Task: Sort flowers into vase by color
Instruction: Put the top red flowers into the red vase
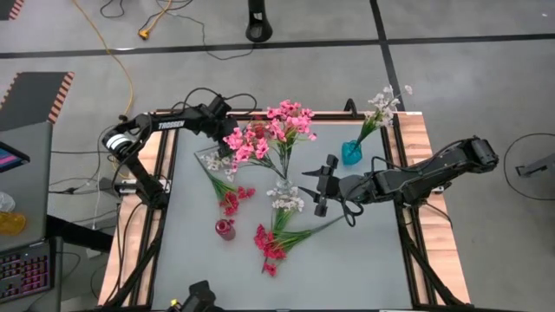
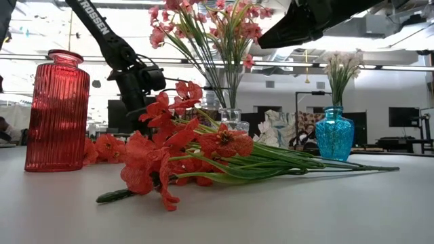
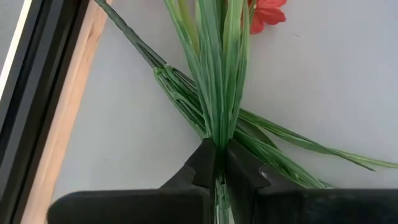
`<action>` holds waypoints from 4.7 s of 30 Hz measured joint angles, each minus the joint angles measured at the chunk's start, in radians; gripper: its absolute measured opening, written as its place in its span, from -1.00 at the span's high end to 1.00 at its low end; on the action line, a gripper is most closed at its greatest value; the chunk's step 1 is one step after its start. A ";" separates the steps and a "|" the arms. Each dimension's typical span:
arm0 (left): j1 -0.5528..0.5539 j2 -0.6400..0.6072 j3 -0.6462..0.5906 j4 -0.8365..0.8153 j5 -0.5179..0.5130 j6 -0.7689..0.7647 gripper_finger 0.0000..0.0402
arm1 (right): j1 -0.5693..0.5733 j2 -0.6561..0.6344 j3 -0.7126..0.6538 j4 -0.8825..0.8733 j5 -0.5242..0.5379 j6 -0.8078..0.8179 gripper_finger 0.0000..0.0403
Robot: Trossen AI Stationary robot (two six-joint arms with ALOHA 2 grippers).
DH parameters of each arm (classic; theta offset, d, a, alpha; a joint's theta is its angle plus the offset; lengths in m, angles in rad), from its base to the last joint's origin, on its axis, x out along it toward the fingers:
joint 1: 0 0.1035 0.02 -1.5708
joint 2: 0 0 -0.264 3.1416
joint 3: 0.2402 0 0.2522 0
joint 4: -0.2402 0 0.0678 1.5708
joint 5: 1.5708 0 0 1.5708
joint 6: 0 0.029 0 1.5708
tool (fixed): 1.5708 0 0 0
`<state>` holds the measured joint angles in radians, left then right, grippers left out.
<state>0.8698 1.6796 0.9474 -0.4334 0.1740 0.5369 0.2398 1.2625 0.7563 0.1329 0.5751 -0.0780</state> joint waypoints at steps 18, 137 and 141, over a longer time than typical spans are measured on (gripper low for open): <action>0.063 -0.322 0.000 -0.099 0.001 -0.167 1.00 | 0.000 0.000 0.000 0.002 0.000 0.000 -0.16; -1.534 -0.813 -0.755 1.140 -0.835 -0.661 1.00 | 0.000 0.000 0.000 0.001 -0.002 0.033 -0.16; -1.534 -0.813 -0.755 1.135 -0.835 -0.664 1.00 | 0.000 0.000 0.000 0.001 -0.002 0.033 -0.16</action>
<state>-0.6643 0.8669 0.1928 0.7017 -0.6609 -0.1270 0.2398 1.2625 0.7559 0.1344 0.5732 -0.0447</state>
